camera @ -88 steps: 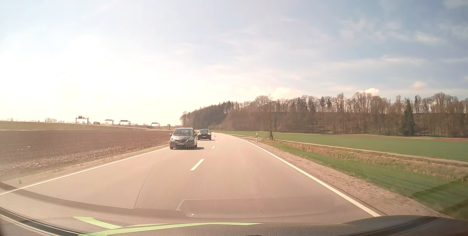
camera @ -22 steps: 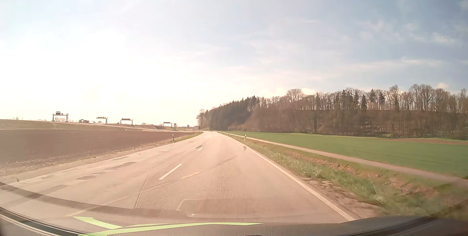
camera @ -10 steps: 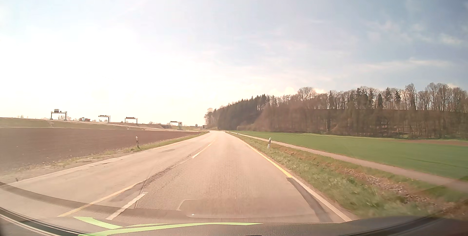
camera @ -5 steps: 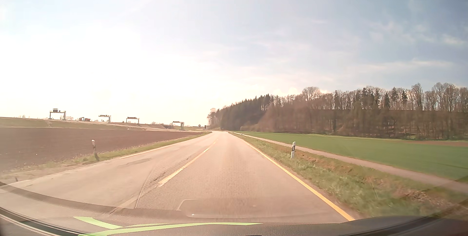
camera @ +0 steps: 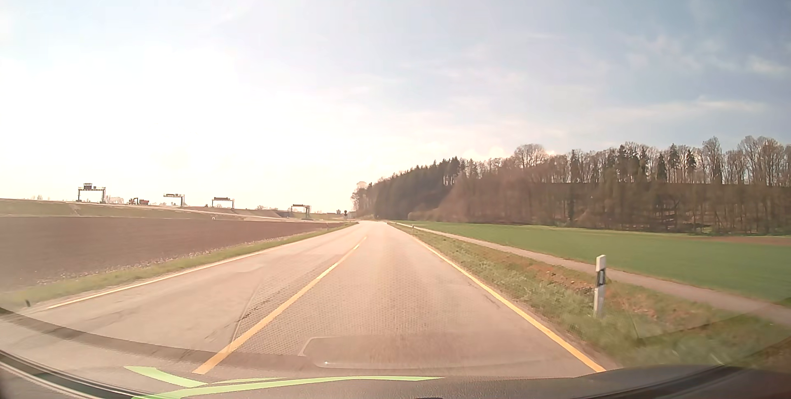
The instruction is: Follow the waypoints while adhering to traffic rules and regulations
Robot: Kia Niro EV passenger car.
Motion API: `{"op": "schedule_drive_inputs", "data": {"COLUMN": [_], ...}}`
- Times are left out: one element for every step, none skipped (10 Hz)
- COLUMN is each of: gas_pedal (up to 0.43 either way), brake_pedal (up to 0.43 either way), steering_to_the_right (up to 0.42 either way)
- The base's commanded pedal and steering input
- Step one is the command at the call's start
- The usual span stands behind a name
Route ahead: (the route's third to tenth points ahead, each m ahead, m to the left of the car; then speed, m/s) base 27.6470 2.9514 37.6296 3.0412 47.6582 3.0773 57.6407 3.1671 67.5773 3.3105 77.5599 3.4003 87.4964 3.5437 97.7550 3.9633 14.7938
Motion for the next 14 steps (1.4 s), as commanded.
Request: {"op": "schedule_drive_inputs", "data": {"gas_pedal": [0.11, 0.11, 0.11, 0.11, 0.11, 0.118, 0.118, 0.118, 0.118, 0.118, 0.118, 0.118, 0.118, 0.118], "brake_pedal": [0.0, 0.0, 0.0, 0.0, 0.0, 0.0, 0.0, 0.0, 0.0, 0.0, 0.0, 0.0, 0.0, 0.0], "steering_to_the_right": [-0.003, -0.003, -0.003, -0.003, -0.003, -0.003, -0.003, -0.003, -0.003, -0.003, -0.003, -0.003, -0.003, -0.003]}}
